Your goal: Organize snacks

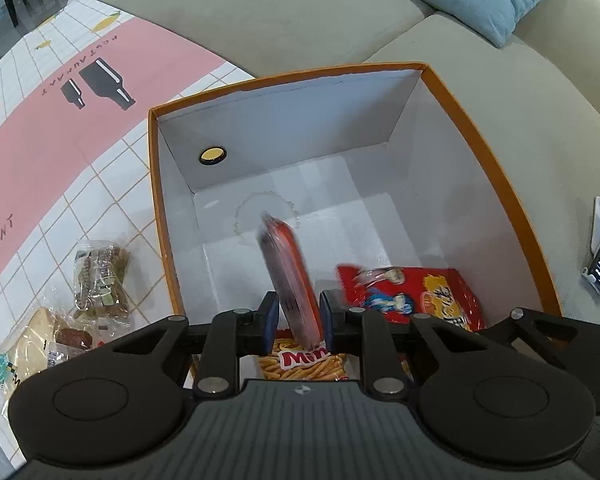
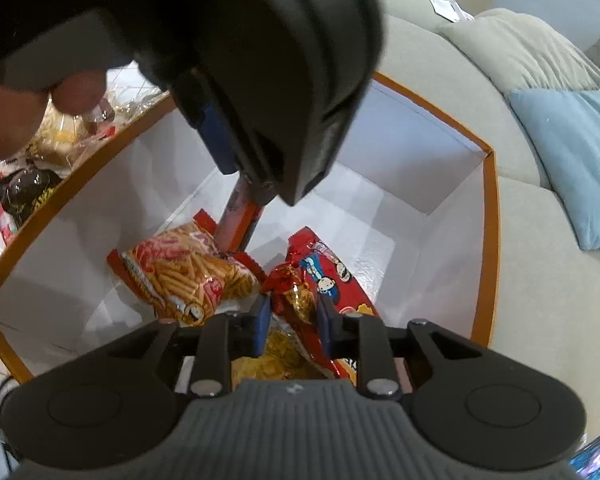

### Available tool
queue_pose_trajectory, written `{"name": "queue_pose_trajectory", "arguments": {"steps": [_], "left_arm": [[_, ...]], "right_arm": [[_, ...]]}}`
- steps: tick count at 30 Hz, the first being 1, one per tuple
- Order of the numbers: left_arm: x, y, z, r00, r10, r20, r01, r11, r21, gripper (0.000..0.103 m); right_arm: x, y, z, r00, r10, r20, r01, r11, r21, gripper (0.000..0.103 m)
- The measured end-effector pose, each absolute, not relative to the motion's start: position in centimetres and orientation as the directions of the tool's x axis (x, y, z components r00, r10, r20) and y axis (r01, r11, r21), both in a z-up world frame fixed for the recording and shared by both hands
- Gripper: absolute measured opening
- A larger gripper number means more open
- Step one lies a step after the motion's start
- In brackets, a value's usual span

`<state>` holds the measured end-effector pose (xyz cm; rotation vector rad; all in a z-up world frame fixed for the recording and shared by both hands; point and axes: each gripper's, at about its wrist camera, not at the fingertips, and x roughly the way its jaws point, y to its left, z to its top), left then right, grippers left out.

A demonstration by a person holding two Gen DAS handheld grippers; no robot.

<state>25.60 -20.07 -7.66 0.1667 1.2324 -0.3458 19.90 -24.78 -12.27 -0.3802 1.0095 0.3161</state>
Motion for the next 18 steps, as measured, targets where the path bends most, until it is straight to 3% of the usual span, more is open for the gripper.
{"name": "queue_pose_trajectory", "arguments": {"steps": [5, 9, 18], "left_arm": [[25.4, -19.5, -7.3, 0.287, -0.179, -0.941, 0.352, 0.934, -0.070, 0.036], [24.8, -19.1, -6.6, 0.289, -0.190, -0.938, 0.358, 0.931, -0.078, 0.054], [21.7, -16.6, -2.3, 0.372, -0.237, -0.898, 0.345, 0.933, -0.104, 0.059]], "right_arm": [[20.1, -25.0, -12.4, 0.463, 0.113, -0.879, -0.418, 0.902, -0.105, 0.032], [20.1, -24.9, -12.2, 0.442, 0.119, -0.889, -0.414, 0.906, -0.085, 0.044], [18.7, -25.3, -8.1, 0.474, 0.161, -0.866, -0.340, 0.940, -0.012, 0.051]]}}
